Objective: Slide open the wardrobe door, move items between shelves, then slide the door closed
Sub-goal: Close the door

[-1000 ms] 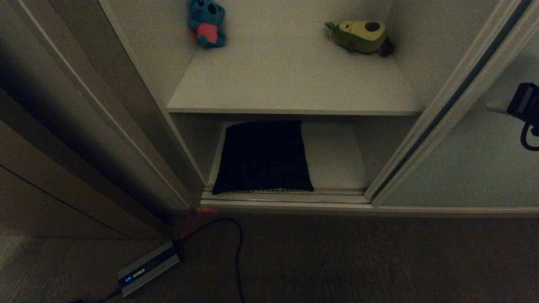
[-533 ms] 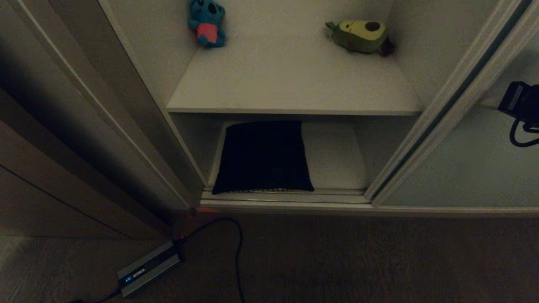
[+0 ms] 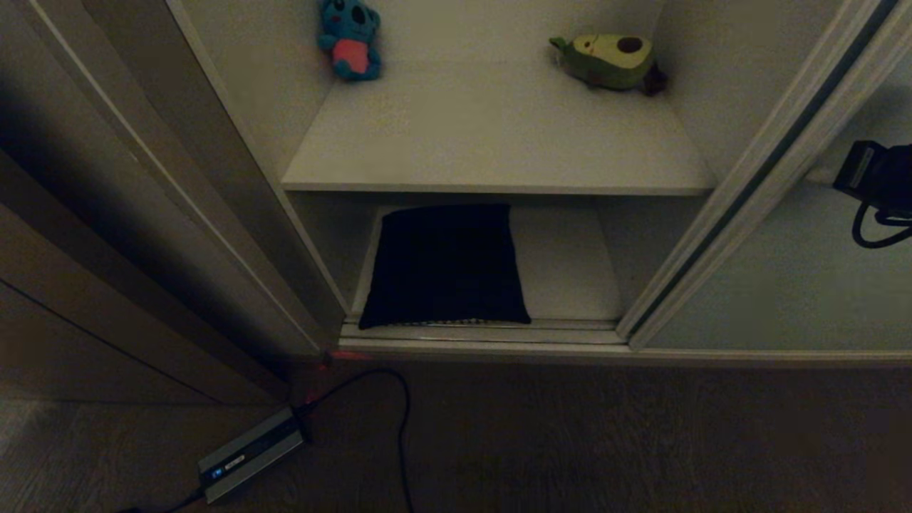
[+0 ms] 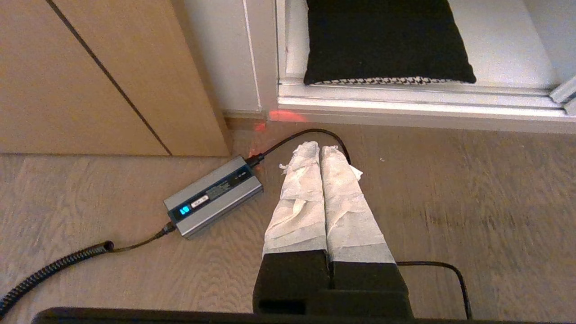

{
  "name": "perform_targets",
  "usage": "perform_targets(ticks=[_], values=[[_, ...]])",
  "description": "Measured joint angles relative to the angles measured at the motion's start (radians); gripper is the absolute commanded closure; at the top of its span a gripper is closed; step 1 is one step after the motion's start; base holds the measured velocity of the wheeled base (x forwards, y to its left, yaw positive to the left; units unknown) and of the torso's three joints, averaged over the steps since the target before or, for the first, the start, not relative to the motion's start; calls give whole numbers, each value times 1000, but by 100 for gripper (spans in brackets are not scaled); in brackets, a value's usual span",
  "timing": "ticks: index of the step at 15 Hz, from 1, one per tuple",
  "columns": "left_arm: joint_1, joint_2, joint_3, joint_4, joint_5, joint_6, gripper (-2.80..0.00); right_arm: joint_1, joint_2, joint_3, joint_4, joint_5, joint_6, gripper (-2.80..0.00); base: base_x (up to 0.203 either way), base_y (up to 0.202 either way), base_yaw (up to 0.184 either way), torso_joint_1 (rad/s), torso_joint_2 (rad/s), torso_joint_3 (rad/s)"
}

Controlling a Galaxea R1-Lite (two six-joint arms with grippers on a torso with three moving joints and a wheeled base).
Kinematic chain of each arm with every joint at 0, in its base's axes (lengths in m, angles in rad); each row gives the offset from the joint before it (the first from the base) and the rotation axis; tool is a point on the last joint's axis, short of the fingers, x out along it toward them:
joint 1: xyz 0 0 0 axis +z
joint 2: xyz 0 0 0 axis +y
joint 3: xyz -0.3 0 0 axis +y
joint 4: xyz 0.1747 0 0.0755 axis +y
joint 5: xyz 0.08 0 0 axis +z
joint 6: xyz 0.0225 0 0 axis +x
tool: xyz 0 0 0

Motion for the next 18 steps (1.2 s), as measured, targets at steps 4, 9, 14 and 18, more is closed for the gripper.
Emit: perform_targets(ticks=[4,9,14,18], values=[[0,0,0,0,0,0,0,61,2,-15,5,-61,-1,0,0,0,0,0,0,0],[0,0,0,0,0,0,0,175,8,-24,-25,-133,1,0,0,0,0,0,0,0],[0,0,0,0,0,0,0,384,-3,-30,-39,-235,-4,0,0,0,0,0,0,0],[0,0,0,0,0,0,0,541,-87,22,-59,-252,-10,0,0,0,0,0,0,0]])
